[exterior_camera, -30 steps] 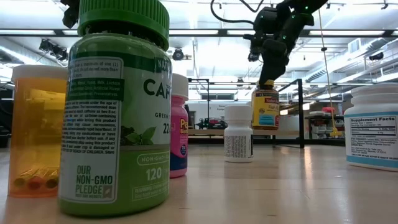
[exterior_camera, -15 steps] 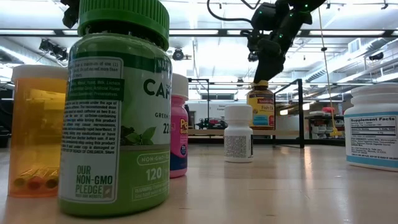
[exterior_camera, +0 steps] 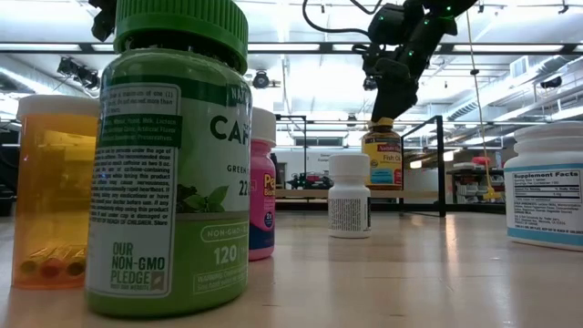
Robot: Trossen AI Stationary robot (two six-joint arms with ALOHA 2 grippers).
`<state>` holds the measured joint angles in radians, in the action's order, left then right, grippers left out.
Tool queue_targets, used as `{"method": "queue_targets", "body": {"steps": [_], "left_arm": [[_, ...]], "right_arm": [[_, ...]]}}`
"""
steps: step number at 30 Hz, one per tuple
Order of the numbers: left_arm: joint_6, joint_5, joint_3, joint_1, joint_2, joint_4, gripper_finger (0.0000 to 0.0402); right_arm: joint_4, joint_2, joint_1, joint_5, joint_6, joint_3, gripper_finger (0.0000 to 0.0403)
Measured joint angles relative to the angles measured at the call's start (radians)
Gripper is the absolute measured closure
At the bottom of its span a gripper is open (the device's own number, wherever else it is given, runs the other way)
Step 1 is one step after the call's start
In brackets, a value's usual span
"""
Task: Pick and place medicine bottles onto shelf by color
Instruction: Put the blue pill bottle on the shelf
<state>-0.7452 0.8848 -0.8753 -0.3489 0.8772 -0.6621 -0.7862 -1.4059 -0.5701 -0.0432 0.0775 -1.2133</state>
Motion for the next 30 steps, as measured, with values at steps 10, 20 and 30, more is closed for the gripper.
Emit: {"method": "queue_targets", "body": {"steps": [10, 20, 30], "left_arm": [[0.000, 0.000, 0.000, 0.000, 0.000, 0.000, 0.0228], [-0.001, 0.000, 0.000, 0.000, 0.000, 0.000, 0.0228], [-0.011, -0.189, 0.000, -0.003, 0.000, 0.004, 0.0228]], "right_arm": [[-0.007, 0.006, 0.000, -0.002, -0.012, -0.038, 0.0034], [-0.056, 0.024, 0.015, 0.020, -0.023, -0.191, 0.0029], [-0.075, 0.080, 0.189, 0.024, -0.162, -0.258, 0.0030]]}}
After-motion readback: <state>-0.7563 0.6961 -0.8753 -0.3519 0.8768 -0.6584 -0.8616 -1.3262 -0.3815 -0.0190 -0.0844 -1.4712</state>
